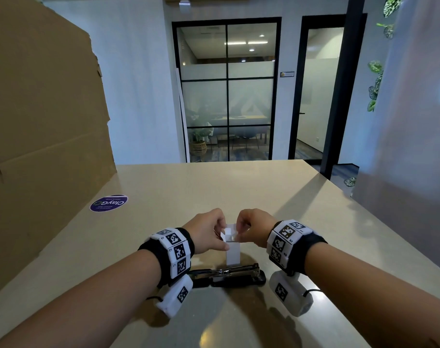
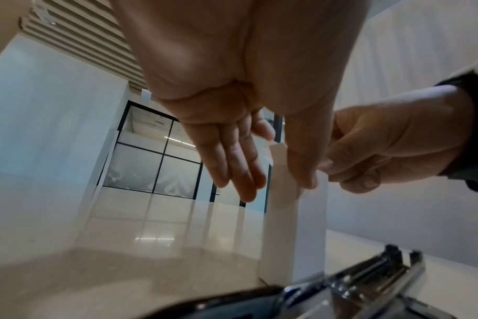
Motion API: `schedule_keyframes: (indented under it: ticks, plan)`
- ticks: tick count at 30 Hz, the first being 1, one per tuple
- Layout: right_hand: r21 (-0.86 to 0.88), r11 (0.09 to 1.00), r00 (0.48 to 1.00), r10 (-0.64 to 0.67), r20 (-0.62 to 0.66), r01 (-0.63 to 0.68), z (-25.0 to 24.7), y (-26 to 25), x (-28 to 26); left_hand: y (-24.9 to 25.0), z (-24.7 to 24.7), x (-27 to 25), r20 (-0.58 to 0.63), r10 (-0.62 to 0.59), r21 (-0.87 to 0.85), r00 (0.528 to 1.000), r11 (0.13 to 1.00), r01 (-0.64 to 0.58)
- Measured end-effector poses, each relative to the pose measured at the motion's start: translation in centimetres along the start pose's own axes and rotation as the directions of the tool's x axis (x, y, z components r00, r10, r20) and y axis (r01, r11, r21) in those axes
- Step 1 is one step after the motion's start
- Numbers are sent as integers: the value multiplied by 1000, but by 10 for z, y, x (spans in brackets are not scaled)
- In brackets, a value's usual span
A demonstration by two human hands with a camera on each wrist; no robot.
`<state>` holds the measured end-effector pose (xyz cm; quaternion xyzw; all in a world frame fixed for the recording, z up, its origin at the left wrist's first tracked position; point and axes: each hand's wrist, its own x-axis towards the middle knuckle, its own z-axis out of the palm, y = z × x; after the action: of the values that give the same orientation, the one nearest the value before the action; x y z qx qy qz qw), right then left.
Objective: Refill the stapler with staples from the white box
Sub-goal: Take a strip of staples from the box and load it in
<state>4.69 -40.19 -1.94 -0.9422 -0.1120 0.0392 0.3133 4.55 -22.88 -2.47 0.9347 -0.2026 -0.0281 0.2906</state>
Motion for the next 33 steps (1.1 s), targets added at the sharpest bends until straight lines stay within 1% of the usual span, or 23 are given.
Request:
schedule_keyframes:
  ticks: [3,6,9,11,13,18,21,24,27,30,33]
  plan:
    - [62,998,999,20,-34,-18,2,1,0,-4,1,-1,-17,-23,-35,1000,999,23]
    - [105,994,999,39,-13,-37,2,0,-3,-4,1,-2,-31,-16,-57,999,998,14]
    - [124,992,999,40,-1,-39,1,-1,-3,-4,1,-2,-71,-2,-101,997,995,-5]
    - [125,991,999,37,6,-37,1,0,-3,-4,2,-1,-90,8,-97,996,995,-17]
    - [119,992,999,30,11,-31,1,1,-2,-4,3,-1,-85,15,-73,996,997,-21]
    - [64,998,1000,-7,7,6,1,1,-2,-4,6,-1,-46,27,-35,999,999,-29]
    - [45,999,1000,-24,-4,24,2,1,-4,-3,5,-2,-50,23,-29,998,999,-24]
    - [73,997,999,-40,-16,41,2,-1,-6,-3,6,-3,-70,7,-31,998,999,-9]
    - [5,998,997,-61,-44,61,1,-3,-6,-1,7,-3,-87,-7,-61,996,998,2]
    - [-82,993,996,-88,-10,87,1,-4,-7,2,6,-5,-85,-2,-127,996,992,-9]
    - [-124,987,994,-107,-10,105,0,-5,-10,3,3,-6,-58,0,-148,998,989,-9]
